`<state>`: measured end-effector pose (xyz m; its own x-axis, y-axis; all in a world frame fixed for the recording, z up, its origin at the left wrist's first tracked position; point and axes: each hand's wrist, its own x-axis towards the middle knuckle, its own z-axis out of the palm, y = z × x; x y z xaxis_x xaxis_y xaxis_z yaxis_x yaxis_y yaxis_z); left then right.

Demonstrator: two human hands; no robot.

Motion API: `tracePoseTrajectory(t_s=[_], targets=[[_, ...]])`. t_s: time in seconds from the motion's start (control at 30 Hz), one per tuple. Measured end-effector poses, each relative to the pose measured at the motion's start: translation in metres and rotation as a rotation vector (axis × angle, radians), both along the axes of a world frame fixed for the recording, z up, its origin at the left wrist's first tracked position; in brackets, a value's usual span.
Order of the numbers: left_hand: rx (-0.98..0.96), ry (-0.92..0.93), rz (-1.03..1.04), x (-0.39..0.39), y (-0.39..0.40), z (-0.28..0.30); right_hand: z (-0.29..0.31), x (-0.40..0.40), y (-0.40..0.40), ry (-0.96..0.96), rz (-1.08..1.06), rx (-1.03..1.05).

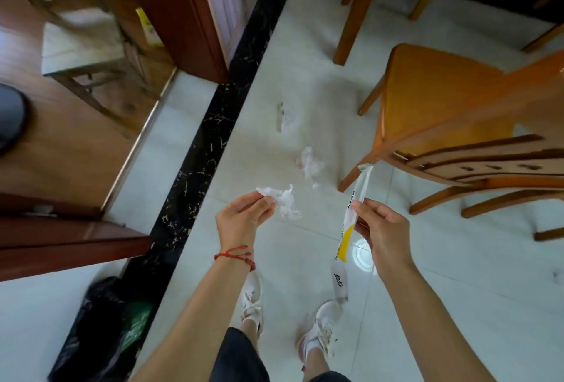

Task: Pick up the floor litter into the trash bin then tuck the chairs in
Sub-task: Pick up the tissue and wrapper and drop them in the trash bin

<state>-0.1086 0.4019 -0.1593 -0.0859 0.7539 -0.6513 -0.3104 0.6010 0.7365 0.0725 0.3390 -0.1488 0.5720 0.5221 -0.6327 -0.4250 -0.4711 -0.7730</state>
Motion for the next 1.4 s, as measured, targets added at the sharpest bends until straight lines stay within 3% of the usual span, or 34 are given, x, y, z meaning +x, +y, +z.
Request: tracePoseTrajectory(t_s=[0.23, 0.6, 1.03, 1.4], targets=[[0.095, -0.034, 0.043, -0.03, 0.007, 0.074, 0.074, -0.027, 0.011, -0.017, 0.078, 0.046], [0.175, 0.011, 0.152, -0.072, 0.001, 0.125, 0.126, -0.056, 0.03, -0.101, 0.243, 0.098], [0.201, 0.016, 0.641, -0.101, -0.102, 0.138, 0.13, -0.099, 0.013, -0.041, 0.747, 0.12], [0.1, 0.177, 1.037, -0.191, -0.23, 0.146, 0.128, -0.227, -0.035, 0.04, 1.218, 0.107]])
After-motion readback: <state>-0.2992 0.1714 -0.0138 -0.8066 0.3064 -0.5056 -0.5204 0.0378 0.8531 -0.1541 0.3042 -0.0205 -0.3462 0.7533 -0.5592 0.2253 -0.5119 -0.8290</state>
